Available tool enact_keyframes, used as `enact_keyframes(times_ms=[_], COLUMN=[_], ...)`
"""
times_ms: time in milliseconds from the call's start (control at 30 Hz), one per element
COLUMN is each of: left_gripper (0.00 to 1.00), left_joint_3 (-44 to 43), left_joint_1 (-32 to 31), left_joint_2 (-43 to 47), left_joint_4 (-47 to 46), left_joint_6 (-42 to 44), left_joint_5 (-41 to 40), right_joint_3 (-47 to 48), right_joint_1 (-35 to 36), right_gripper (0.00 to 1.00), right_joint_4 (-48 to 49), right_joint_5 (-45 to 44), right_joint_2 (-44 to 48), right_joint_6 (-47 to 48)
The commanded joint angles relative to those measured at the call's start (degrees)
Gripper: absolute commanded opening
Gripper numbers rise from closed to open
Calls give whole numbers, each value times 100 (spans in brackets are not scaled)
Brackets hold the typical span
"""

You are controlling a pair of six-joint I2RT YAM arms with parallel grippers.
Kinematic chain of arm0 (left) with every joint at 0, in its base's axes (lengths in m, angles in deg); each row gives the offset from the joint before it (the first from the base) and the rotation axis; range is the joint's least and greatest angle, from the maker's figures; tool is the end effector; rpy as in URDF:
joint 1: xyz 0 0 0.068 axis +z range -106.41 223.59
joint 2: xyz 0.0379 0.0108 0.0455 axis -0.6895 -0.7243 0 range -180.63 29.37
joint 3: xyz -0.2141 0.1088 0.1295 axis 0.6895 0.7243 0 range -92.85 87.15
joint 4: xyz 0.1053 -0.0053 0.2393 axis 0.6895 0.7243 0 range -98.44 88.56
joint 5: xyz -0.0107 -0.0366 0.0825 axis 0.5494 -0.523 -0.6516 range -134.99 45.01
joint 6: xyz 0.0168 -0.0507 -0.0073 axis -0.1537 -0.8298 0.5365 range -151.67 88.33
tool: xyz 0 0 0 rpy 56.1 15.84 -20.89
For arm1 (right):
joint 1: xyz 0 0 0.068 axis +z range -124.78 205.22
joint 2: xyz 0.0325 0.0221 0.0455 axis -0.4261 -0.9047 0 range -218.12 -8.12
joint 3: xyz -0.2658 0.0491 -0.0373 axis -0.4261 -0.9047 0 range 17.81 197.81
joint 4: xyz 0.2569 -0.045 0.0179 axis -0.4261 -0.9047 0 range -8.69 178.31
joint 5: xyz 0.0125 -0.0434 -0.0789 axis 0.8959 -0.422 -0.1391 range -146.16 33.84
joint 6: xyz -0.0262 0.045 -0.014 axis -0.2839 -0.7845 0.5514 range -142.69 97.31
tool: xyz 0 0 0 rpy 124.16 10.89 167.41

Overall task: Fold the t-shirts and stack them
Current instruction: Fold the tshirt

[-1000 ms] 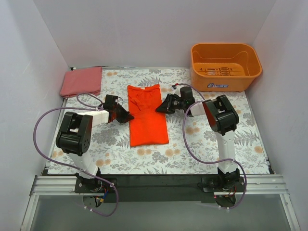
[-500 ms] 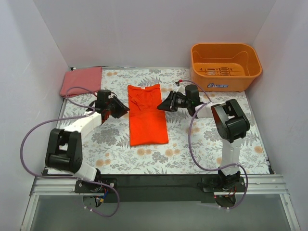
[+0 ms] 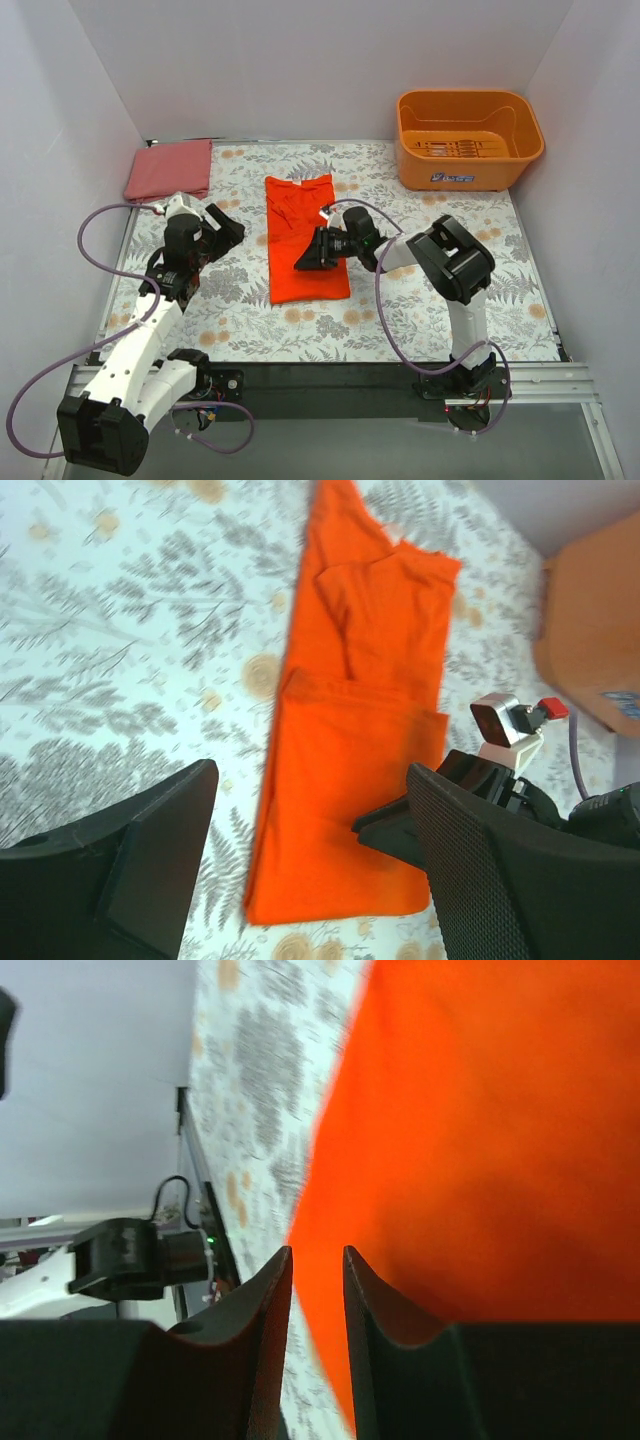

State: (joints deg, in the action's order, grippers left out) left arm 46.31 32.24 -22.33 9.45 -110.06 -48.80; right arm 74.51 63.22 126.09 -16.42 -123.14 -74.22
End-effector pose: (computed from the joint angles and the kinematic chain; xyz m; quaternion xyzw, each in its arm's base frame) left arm 0.2008 -0.0379 0.2808 -0.4891 0.7077 -0.3389 0.3810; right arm 0.3063 0.2679 0.1402 -0.1012 0.7903 0.5757 0.1837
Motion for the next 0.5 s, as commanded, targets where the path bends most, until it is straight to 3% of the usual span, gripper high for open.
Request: enact_keyframes(times_ms=[0,167,467], left_gripper=[76,76,77], left_joint_3=[261,349,665], left_joint_1=[28,28,28], left_joint_2=[169,292,301], left_joint_4=[487,514,119], left_joint_6=[131,561,773], left_joint_5=[-524,-453,91], right_joint_3=[-248,-257,665], right_joint_1=[76,41,-161], right_gripper=[34,34,33], right_joint_4=[107,89,98], right_joint_5=[-283,-152,59], right_joint_2=[-441,-592,-565], right_joint_6=[-24,90,73])
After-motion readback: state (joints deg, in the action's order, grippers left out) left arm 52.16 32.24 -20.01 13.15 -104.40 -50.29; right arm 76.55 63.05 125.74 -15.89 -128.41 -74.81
